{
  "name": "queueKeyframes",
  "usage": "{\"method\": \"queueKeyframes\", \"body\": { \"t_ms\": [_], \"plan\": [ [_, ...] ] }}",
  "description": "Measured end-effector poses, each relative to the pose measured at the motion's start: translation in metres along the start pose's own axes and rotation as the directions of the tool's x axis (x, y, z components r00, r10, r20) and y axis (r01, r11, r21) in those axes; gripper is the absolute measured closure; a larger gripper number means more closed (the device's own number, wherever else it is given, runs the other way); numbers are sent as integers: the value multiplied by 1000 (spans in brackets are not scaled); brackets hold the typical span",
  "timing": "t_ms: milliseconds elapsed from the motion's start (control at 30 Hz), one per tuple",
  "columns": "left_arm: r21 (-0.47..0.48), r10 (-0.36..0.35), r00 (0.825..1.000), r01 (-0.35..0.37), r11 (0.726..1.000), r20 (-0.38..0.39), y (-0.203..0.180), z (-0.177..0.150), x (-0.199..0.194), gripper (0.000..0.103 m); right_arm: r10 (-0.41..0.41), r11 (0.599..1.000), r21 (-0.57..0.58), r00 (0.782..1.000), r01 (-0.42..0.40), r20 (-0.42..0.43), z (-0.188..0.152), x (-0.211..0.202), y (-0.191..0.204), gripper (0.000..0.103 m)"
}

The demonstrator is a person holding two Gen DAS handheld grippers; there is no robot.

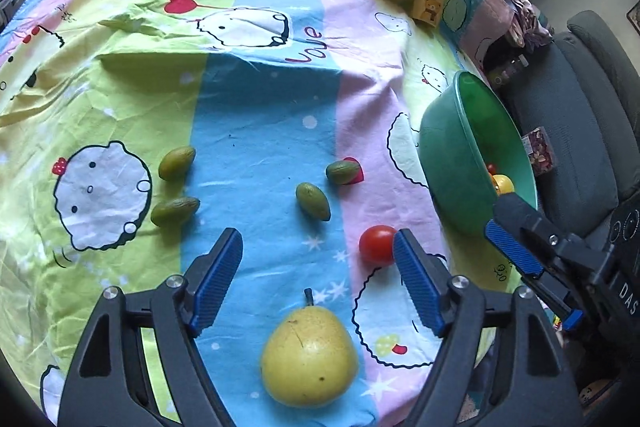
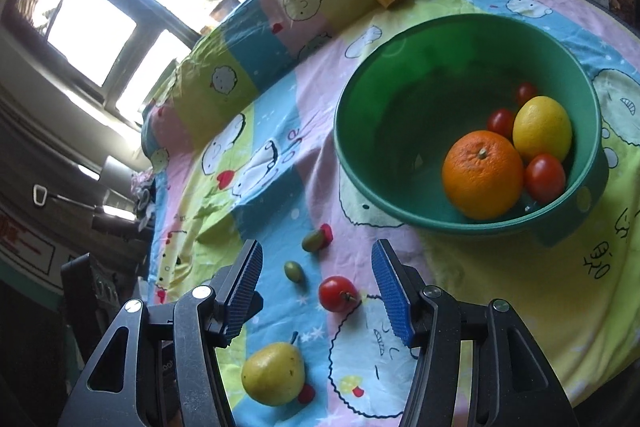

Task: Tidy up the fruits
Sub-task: 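Withdraw both open grippers from the bowl over the yellow pear, then close the right gripper on the red cherry tomato on the sheet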

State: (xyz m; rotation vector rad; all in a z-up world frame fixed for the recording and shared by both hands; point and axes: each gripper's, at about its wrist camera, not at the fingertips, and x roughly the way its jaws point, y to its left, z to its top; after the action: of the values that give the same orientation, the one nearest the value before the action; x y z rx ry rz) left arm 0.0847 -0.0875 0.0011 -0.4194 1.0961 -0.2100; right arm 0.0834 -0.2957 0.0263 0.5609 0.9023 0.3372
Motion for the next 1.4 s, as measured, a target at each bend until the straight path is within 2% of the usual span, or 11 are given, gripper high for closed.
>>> {"method": "queueKeyframes", "body": {
  "t_ms": [100, 233, 367, 500, 633, 767, 867, 1067, 1200, 1400],
  "plan": [
    [-3, -66, 997, 66, 998, -36, 2, 0, 6, 27, -14, 1000, -3, 999, 14, -29, -5, 12, 7, 45],
    [21, -82, 994, 84, 996, -77, 3, -1, 12, 34, 36, 999, 16, 995, -35, -88, -12, 29, 10, 46],
    [-4, -133, 983, 133, 991, -128, 5, 0, 22, 49, 6, 999, 51, 992, 0, -125, -14, 41, 3, 67],
    [34, -156, 973, 164, 986, -172, -3, -4, 27, 50, -24, 997, 70, 990, 34, -141, -15, 47, -1, 68],
    [54, -150, 970, 163, 985, -190, -8, -5, 33, 51, -63, 994, 74, 985, 75, -161, -15, 53, -4, 67],
    [57, -158, 965, 173, 983, -208, -8, -5, 38, 58, -91, 991, 80, 978, 107, -186, -14, 60, -7, 68],
    [69, -166, 965, 183, 981, -205, -8, -3, 40, 59, -73, 991, 95, 974, 95, -212, -12, 67, -9, 67],
    [70, -218, 947, 240, 968, -236, -8, 0, 47, 60, -65, 991, 96, 970, 89, -235, -10, 72, -11, 67],
    [57, -276, 927, 299, 952, -253, -9, 0, 51, 70, -71, 993, 76, 967, 92, -243, -9, 74, -10, 67],
    [74, -280, 929, 305, 949, -241, -11, 0, 49, 71, -77, 995, 45, 966, 91, -248, -7, 76, -8, 67]
  ]
}}
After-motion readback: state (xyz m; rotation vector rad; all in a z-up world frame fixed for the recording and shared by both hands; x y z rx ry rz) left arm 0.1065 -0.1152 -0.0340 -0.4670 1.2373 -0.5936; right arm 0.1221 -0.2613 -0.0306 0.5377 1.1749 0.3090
